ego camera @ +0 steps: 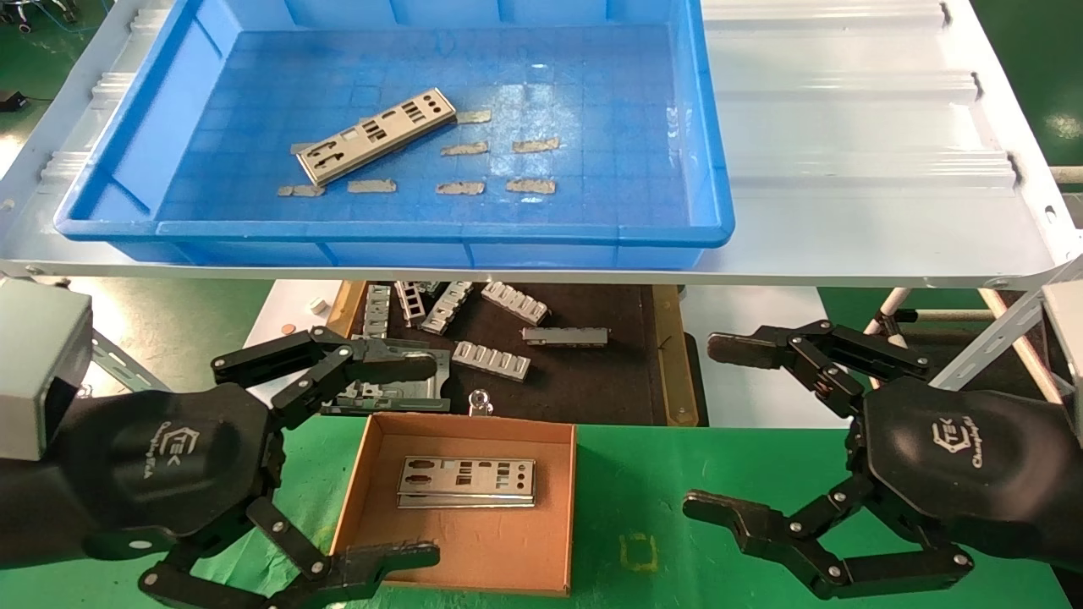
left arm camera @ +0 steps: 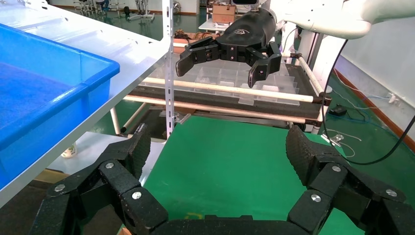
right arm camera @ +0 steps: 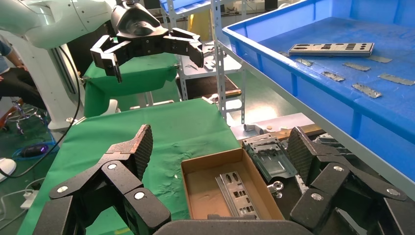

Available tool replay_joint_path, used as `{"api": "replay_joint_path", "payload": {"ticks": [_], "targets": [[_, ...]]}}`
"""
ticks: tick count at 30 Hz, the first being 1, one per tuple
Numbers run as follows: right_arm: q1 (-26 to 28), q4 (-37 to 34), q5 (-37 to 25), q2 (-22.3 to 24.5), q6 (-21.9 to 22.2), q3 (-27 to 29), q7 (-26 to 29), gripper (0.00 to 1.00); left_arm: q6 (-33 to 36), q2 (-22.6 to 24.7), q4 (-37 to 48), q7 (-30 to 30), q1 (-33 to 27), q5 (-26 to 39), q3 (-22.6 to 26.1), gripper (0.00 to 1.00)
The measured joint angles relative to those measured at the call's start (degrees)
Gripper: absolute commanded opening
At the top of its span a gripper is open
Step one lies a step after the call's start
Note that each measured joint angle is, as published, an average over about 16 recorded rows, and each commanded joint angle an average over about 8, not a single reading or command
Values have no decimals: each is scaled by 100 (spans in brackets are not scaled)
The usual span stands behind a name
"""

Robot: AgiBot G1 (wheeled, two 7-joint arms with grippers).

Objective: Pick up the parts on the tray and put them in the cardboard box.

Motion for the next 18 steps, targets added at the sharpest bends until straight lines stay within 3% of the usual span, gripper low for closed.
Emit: {"api": "replay_joint_path", "payload": {"ticks": [18], "targets": [[0,0,0,0,0,0,0,100,0,0,0,0,0,0,0,100]]}}
